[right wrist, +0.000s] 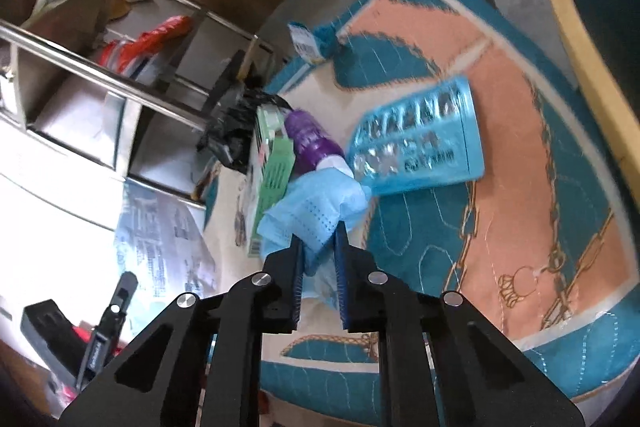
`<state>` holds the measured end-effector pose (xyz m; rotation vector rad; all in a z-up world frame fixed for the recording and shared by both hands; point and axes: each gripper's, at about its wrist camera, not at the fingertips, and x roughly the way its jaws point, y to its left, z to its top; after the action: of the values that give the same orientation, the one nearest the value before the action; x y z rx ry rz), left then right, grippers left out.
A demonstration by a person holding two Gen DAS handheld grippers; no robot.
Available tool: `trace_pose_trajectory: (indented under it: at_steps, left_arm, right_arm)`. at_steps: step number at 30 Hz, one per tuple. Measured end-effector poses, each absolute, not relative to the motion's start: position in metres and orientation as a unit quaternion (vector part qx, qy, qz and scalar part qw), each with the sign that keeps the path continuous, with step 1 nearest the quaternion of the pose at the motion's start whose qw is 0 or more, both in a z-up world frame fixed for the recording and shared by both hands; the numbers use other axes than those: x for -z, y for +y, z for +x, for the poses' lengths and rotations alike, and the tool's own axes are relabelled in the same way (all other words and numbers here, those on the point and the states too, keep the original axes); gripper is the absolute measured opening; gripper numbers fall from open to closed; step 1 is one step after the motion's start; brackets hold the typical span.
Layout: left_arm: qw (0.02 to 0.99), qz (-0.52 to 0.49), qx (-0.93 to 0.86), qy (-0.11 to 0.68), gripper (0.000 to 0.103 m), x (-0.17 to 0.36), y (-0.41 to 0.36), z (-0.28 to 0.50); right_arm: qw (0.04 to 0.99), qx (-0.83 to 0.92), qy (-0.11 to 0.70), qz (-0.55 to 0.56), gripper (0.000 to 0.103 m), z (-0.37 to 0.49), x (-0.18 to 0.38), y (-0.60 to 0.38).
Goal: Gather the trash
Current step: 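Grasp the blue face mask with the right tool while the left holds the wipe pack, then carry the blue mask and wipe pack over the teal bin with both tools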
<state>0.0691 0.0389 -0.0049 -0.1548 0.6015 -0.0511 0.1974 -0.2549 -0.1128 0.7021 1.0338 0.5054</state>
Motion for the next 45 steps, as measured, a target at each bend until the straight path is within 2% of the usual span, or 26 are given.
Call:
trace_pose_trajectory:
  at_steps: [5, 27, 32, 45]
  left_arm:
    - [0.957, -0.079, 0.037, 0.276, 0.003, -0.002, 0.036, 0.066]
    - [0.953, -0.146, 0.119, 0.237, 0.003, -0.018, 0.023, 0.063]
    - [0.947, -0.154, 0.164, 0.23, 0.003, -0.03, -0.006, 0.069]
    - [0.912, -0.113, 0.31, 0.245, 0.003, -0.043, -0.142, 0.098]
  right_arm:
    - [0.797, -0.226, 0.449, 0.334, 0.012, 0.193, 0.096, -0.27]
    - [0.869, -0.181, 0.374, 0.267, 0.012, 0.136, 0.033, -0.341]
    - [0.875, -0.155, 0.375, 0.265, 0.012, 0.126, 0.039, -0.368]
    - [0.877, -0.088, 0.373, 0.29, 0.012, 0.104, 0.058, -0.438]
